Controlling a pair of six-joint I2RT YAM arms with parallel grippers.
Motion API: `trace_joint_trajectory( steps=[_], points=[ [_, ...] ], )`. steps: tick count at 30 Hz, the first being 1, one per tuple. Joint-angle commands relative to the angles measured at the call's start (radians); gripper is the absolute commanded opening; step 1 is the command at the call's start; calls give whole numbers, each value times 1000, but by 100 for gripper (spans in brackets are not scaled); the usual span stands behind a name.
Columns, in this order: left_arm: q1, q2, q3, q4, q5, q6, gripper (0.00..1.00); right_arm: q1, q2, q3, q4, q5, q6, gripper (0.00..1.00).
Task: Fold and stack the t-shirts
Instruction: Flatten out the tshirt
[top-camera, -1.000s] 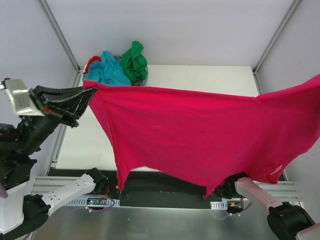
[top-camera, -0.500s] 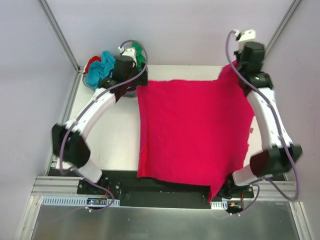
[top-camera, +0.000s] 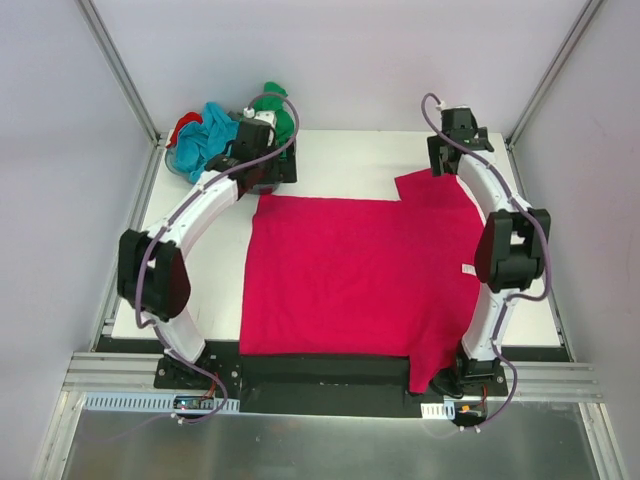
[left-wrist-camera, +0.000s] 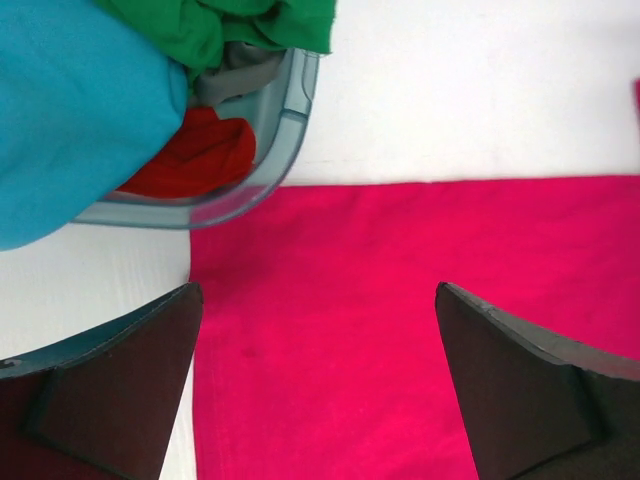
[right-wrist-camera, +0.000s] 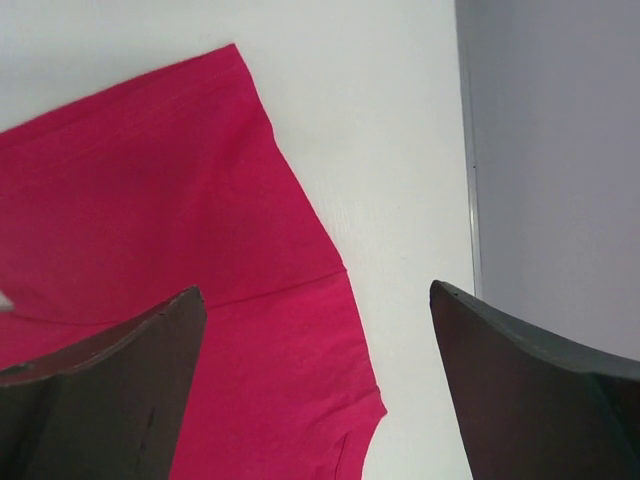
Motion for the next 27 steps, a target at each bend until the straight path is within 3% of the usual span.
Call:
trace_joint_trajectory(
  steps=[1,7,11,17,20,27],
  points=[
    [-9,-148,-100,6,106,-9,99,-7,-263,-56,-16,-34,108,96],
    [-11,-303,-294,8,207,-103,99,-10,-539,-354,-50,-262,216,96],
    [-14,-289,-366,15,255,-126,99,-33,-622,-582,42,-356,298,96],
    [-20,-148,-348,14,214,-167,99,-91,-513,-640,40,-503,337,96],
    [-37,-59,-288,2,114,-178,99,-139,-400,-578,7,-534,348,96],
    [-46,117,-173,-25,114,-192,99,-229,-162,-433,-79,-630,331,96]
  ],
)
